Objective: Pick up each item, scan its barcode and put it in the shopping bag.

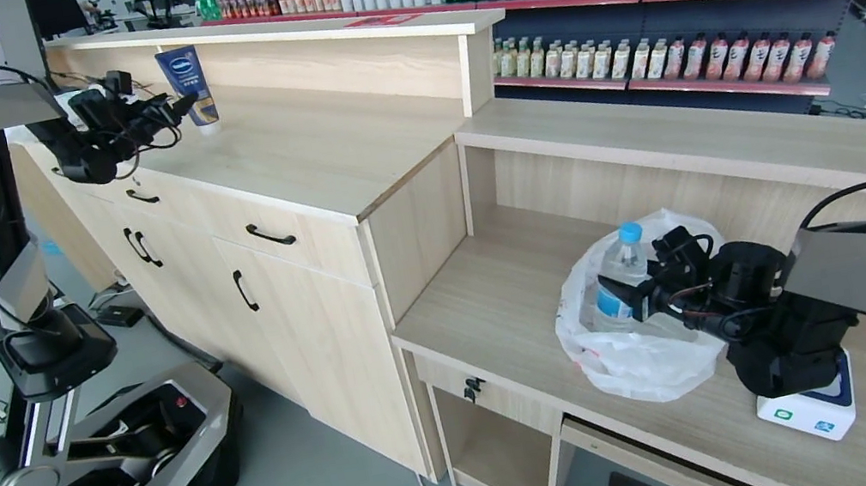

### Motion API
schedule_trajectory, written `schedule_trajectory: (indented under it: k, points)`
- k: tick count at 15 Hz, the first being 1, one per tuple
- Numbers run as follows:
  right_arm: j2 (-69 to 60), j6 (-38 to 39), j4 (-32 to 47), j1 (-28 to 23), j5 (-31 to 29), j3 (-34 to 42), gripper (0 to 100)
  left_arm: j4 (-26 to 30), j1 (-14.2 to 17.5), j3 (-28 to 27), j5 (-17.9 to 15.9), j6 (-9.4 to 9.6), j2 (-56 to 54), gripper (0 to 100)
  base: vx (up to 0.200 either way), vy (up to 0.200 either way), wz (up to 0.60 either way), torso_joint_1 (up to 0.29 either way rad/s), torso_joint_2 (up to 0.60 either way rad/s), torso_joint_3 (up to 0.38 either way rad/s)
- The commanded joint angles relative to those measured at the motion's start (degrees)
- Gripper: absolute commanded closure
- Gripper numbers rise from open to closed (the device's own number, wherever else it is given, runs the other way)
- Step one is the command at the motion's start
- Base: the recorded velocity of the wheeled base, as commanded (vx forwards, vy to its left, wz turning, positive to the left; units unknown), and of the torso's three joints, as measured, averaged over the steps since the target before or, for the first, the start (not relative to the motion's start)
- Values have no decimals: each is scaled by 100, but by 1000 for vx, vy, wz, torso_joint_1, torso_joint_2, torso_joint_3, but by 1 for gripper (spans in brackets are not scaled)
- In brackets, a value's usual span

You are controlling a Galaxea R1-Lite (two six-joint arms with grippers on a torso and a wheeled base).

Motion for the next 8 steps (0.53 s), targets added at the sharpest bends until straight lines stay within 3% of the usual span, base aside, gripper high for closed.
schedule_trajectory:
  k: [1,8]
  points:
    - [-178,1,-29,-24,3,100,0,0,2,0,2,-2,-2,0,0,0,0,0,0,0]
    - [-916,10,138,-24,3,549,0,0,2,0,2,-2,-2,0,0,0,0,0,0,0]
